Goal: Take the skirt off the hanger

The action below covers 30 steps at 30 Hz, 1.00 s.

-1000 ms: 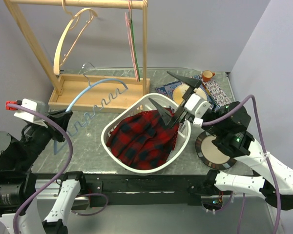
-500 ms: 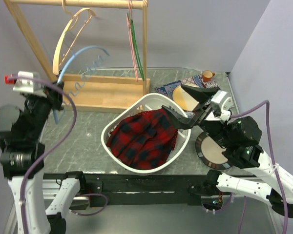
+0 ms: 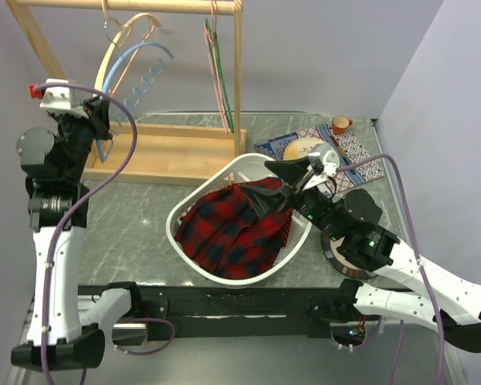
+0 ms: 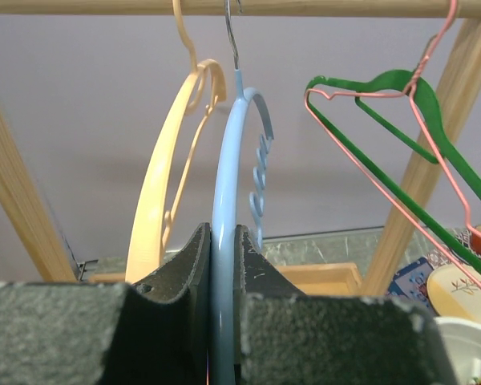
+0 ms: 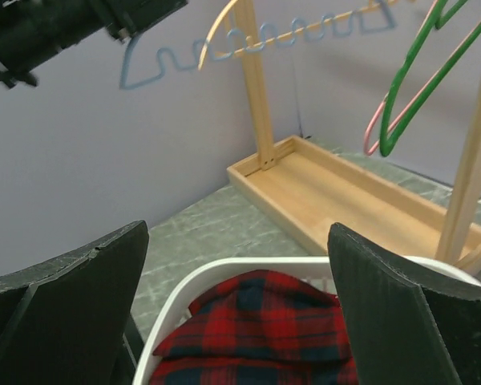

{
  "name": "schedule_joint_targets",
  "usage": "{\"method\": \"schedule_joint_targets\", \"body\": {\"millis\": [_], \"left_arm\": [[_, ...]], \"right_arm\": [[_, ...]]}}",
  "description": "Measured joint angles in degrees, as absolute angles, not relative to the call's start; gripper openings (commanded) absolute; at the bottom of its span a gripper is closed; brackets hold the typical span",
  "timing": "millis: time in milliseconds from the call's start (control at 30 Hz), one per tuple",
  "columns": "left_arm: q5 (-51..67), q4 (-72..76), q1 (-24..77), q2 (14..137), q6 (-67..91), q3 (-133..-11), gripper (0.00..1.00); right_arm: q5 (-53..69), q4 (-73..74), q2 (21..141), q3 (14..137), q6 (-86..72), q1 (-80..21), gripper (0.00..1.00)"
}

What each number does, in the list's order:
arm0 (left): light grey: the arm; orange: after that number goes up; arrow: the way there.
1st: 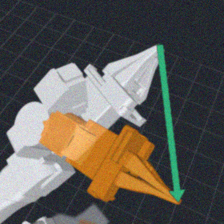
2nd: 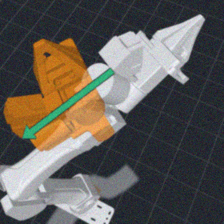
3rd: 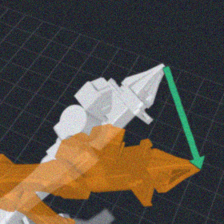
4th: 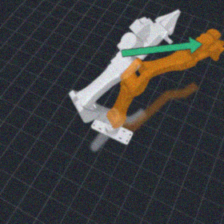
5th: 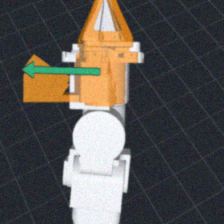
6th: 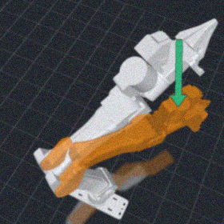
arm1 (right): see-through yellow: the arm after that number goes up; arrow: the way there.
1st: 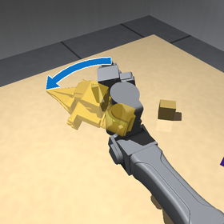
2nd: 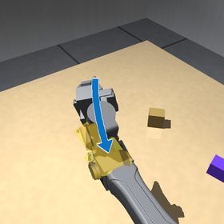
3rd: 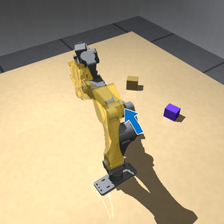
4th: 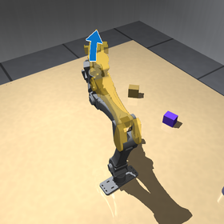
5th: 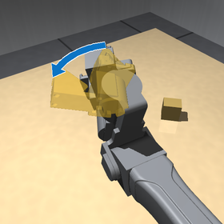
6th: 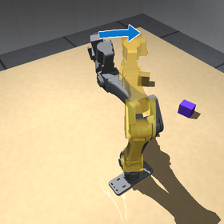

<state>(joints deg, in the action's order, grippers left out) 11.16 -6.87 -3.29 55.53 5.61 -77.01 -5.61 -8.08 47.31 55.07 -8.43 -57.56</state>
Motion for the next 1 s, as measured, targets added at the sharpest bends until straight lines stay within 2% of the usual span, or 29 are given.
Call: {"method": "schedule_joint_targets", "body": {"millis": [533,1000], "left_arm": [[13.0,2.5,-2.0,71.1,5.6,-88.0,0.01],[16.4,1.6,-1.2,79.4,3.4,-91.7,0.01]], "right_arm": [[-4.8,-10.5,46.2,55.0,-9.5,-57.6,1.00],[-5.1,-10.9,44.9,54.9,-9.3,-57.6,1.00]]}}
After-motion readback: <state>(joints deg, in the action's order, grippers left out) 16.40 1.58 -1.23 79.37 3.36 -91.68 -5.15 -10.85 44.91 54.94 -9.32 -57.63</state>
